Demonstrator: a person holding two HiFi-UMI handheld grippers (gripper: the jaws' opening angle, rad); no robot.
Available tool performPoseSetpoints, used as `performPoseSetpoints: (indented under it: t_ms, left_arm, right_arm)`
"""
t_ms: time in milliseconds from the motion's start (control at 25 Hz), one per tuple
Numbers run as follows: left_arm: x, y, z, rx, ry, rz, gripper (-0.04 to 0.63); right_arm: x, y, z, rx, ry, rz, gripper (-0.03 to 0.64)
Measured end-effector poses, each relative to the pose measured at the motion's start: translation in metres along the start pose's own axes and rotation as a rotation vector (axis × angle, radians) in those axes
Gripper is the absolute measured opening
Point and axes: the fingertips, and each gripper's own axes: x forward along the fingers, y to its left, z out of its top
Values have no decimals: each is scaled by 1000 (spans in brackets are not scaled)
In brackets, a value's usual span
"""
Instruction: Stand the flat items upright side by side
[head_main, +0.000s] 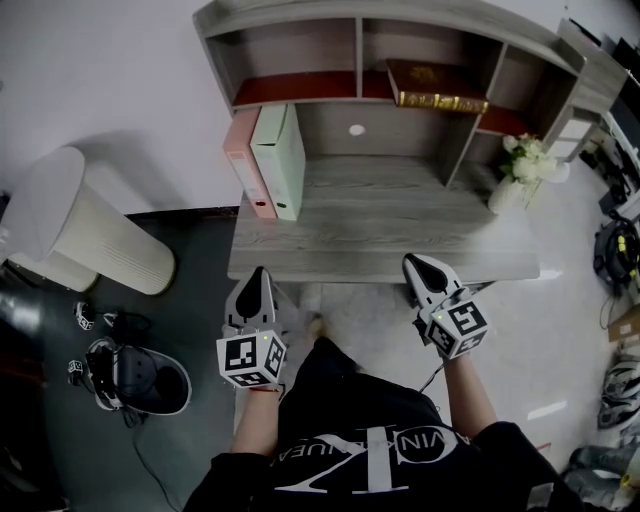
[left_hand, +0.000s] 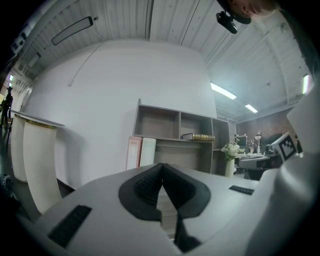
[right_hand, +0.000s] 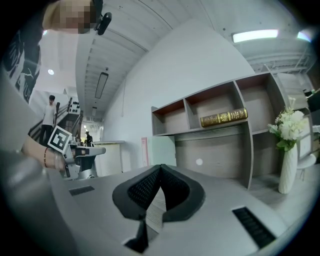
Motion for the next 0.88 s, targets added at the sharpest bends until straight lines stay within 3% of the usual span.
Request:
performPoseSetpoints:
  t_ms: [880]
  left_arm:
    - [-4,3,5,-8,-18,18,3]
  right_arm:
    - [-2,-3,5,0,-18,-5,9]
